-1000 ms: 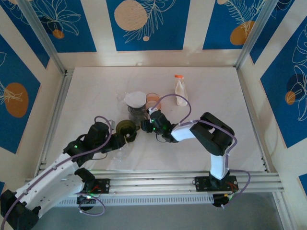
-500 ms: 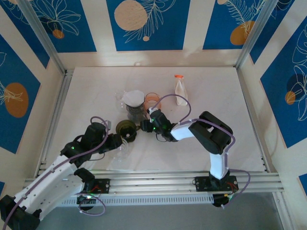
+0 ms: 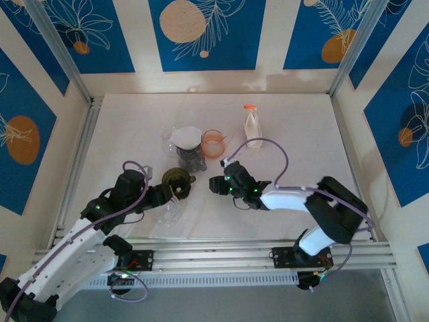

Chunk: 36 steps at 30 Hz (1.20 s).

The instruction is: Place the coffee filter in the dripper

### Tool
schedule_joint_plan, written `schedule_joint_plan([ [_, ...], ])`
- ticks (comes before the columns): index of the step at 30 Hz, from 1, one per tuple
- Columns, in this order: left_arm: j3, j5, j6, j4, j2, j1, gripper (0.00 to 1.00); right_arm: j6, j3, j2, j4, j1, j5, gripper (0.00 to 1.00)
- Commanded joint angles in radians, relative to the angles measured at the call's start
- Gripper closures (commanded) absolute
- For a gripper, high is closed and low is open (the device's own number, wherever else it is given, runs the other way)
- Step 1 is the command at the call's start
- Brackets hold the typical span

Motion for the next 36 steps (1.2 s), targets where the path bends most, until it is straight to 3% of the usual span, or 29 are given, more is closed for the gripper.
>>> schedule_joint_plan([
  [1, 0.042, -0.036, 0.032, -0.021, -0.028, 0.012, 0.33, 0.001, 0.015, -0.11, -0.165, -0.068, 0.018, 0.49],
  [5, 0.047, -0.053, 0.039, -0.029, -0.052, 0.016, 0.19, -0.044, 0.11, -0.142, -0.29, -0.192, -0.07, 0.46],
  [9, 0.046, -0.068, 0.042, -0.045, -0.074, 0.018, 0.12, -0.088, 0.264, -0.056, -0.396, -0.269, -0.149, 0.46],
  [15, 0.043, -0.075, 0.041, -0.055, -0.091, 0.018, 0.08, -0.116, 0.475, 0.124, -0.443, -0.298, -0.18, 0.45],
  [23, 0.043, -0.079, 0.046, -0.074, -0.11, 0.021, 0.07, -0.146, 0.79, 0.389, -0.652, -0.316, -0.101, 0.46],
  [36, 0.045, -0.092, 0.064, -0.083, -0.12, 0.027, 0.05, -0.103, 0.889, 0.504, -0.694, -0.314, -0.099, 0.47],
])
